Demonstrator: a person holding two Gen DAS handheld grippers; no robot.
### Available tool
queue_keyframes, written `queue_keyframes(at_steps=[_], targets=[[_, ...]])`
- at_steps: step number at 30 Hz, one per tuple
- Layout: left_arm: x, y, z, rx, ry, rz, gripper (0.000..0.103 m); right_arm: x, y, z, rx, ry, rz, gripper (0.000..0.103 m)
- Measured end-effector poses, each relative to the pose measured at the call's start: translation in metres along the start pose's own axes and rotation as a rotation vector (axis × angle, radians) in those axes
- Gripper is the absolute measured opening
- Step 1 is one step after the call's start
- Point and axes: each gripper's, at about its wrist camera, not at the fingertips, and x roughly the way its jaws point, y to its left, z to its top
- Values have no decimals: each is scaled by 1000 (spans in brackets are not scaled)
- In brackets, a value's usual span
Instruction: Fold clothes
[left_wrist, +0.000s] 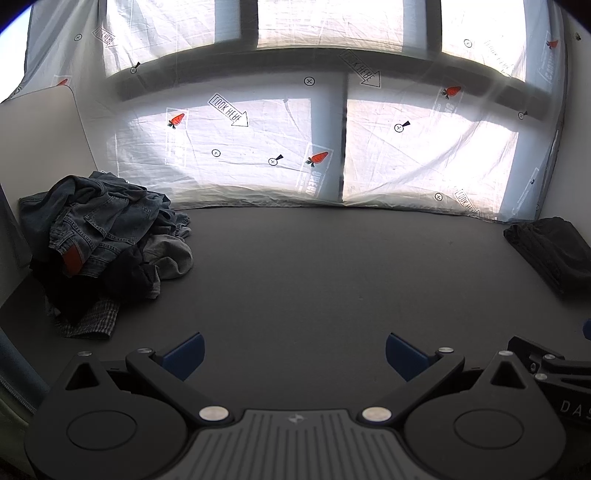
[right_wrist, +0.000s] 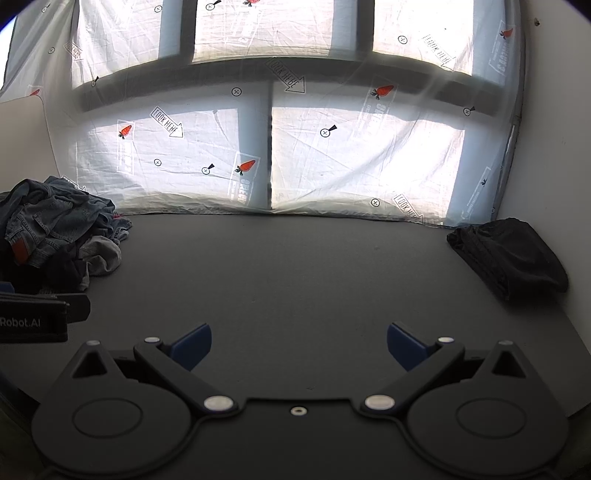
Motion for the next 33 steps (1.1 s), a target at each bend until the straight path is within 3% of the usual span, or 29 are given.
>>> queue_keyframes(at_steps=[13,19,25,33], targets=[[-1,-47,-9,-129,14,110,103,24,-75,12,1,-9,34,103],[14,-66,-25,-195,93,132,103,52,-105,8,32,34,50,103],[38,-45,-12,-228,132,129,103,86,-91,22,66,44,99,103],[106,32,32,-323,118,95,103,141,-29,49,97,70,87,103]])
